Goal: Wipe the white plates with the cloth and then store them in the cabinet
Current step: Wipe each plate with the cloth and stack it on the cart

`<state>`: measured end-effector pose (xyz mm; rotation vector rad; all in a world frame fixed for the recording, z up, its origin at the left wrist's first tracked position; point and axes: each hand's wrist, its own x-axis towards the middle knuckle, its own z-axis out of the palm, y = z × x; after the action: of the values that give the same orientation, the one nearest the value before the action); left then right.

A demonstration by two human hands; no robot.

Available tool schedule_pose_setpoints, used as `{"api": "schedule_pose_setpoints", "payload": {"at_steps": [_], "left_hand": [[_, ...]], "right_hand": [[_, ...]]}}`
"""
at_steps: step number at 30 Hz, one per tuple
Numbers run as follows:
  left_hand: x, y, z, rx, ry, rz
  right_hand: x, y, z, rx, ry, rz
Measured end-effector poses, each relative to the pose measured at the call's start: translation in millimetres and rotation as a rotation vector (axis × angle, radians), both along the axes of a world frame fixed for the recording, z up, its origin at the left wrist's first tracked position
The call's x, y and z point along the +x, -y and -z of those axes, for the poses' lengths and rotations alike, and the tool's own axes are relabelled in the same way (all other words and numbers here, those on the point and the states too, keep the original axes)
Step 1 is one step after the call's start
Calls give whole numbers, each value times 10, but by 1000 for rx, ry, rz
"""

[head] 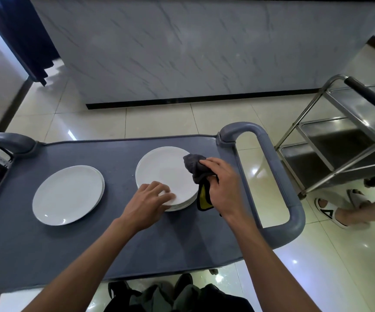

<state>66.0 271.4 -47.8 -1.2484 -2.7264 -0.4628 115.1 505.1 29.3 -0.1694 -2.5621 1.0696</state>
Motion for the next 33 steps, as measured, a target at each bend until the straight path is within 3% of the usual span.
{"api": "schedule_pose_setpoints", "payload": {"at_steps": [8, 16, 24, 33], "left_hand": [[23, 83, 15, 66, -19, -27], [-21, 697, -25, 159, -17, -271], [-153, 1568, 40, 192, 70, -590], [-383, 2779, 323, 410, 414, -1135]], "right_hand": [[-91, 185, -25, 14, -32, -46], [-349, 641, -120, -6, -61, -145], [-714, 1448, -226, -3, -48, -285], [-1099, 2693, -59, 24, 52, -469]]}}
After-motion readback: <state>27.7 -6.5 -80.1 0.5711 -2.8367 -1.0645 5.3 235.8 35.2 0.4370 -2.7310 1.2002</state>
